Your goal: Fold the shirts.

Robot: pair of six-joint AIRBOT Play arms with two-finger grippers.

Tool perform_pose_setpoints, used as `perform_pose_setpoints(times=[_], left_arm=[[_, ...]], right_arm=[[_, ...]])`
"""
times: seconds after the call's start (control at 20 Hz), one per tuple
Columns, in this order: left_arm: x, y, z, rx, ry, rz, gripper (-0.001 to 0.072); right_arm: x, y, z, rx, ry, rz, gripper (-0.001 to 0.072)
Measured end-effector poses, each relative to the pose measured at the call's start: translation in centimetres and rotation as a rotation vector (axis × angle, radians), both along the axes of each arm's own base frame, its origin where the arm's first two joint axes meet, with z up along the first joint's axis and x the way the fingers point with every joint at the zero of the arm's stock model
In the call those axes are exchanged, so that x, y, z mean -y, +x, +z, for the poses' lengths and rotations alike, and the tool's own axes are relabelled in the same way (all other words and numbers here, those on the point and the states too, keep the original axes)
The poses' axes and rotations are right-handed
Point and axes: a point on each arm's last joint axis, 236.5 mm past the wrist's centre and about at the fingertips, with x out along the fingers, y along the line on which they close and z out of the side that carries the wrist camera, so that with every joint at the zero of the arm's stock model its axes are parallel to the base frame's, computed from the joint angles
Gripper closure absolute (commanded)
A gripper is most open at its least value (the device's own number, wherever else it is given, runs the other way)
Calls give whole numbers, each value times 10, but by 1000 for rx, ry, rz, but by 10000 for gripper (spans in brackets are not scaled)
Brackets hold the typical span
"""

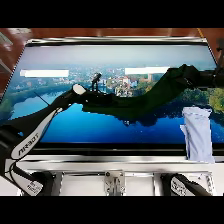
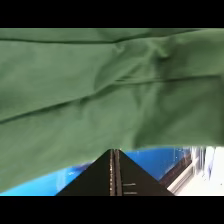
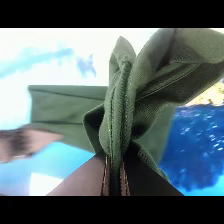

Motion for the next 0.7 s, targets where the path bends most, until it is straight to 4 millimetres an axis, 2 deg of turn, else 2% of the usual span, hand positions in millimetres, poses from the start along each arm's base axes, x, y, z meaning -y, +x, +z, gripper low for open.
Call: perform_pose_setpoints(times=[0.2,0.35,0.5,0.7], left_arm=[[63,-9,-7,-24,-74,-43,675],[104,-13,-4,-47,-149,-69,675],[132,-32,-9,-139,-213,-108,676],[150,-51,-18,-238,-263,-135,677]], right_arm=[[-14,-21,28,24,42,4,655],[-24,-29,38,21,88,20,655],[-28,-33,42,17,108,25,655],[-32,-34,45,16,129,22,655]])
